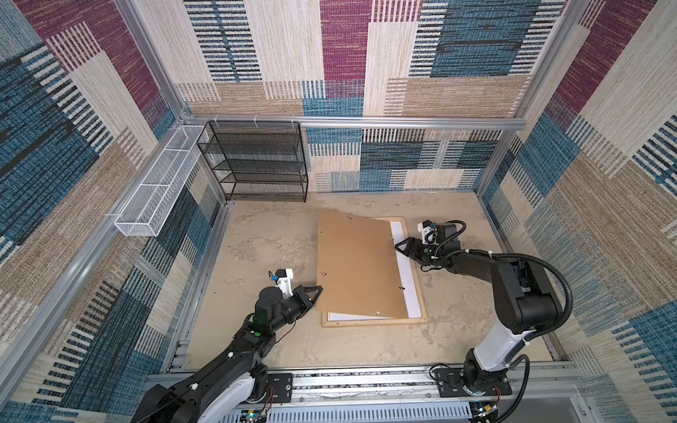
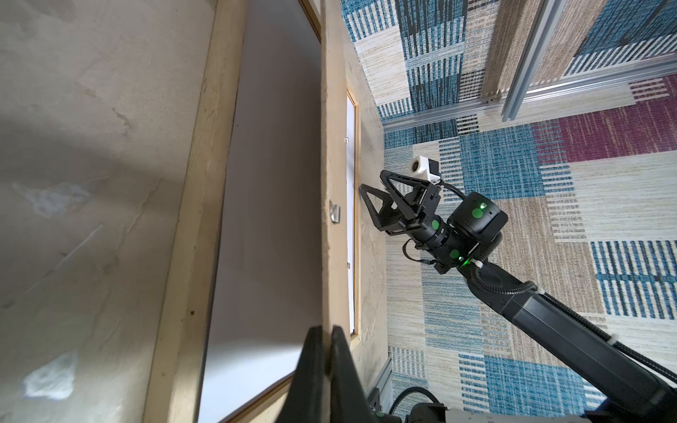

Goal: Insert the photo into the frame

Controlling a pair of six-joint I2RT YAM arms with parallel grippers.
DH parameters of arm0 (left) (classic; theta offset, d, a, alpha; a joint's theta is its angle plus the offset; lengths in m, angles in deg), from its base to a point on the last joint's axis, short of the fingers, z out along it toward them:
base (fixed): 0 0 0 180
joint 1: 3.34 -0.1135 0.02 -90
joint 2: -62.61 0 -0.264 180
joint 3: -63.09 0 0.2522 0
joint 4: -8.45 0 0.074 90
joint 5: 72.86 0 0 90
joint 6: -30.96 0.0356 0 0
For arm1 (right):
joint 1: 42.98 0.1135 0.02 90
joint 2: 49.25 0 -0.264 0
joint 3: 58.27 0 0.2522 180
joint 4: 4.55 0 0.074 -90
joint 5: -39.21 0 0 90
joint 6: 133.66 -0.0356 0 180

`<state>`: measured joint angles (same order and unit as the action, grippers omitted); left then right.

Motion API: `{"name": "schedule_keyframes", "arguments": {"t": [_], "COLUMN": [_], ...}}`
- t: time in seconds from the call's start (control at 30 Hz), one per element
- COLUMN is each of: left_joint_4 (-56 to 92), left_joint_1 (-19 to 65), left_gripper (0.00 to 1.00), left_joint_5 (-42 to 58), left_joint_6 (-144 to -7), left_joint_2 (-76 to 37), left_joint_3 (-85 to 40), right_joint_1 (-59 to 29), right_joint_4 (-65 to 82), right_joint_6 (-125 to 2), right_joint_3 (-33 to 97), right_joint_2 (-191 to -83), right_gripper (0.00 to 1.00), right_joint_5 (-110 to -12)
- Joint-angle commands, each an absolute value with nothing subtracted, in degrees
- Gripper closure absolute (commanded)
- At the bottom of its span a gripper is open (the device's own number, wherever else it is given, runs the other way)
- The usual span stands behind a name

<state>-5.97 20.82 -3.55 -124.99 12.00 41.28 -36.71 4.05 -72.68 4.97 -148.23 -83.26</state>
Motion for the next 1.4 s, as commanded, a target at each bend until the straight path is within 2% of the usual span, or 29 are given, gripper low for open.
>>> {"name": "schedule_keyframes", "arguments": {"t": [0.0, 0.43, 1.07, 1.37], "left_joint_4": [-6.83, -8.73, -18.07, -19.68], "left_joint_1": [20.99, 21.70, 23.53, 25.65], "left_gripper": [1.00, 1.00, 1.00, 1.00], "left_joint_5": [-2.13, -0.61, -2.10, -2.94], "left_joint_6": [-121.19, -120.29, -121.17, -120.82], "left_joint_2": [11.92, 9.97, -0.18, -4.97], "left_joint_3": [41.33, 41.09, 38.97, 36.65], "right_joint_1": [-36.78, -36.82, -36.82, -36.82], "right_joint_4": [4.62, 6.84, 7.30, 6.77], "right_joint_6": [-72.00, -70.14, -69.41, -69.33], "right_joint_3": [5.02, 4.48, 3.66, 3.48], "right_joint_2": [-147.63, -147.33, -146.96, -147.94], "right_gripper": [0.25, 0.25, 0.25, 0.25], "right_joint_5": [-81.11, -75.10, -72.54, -74.23]}}
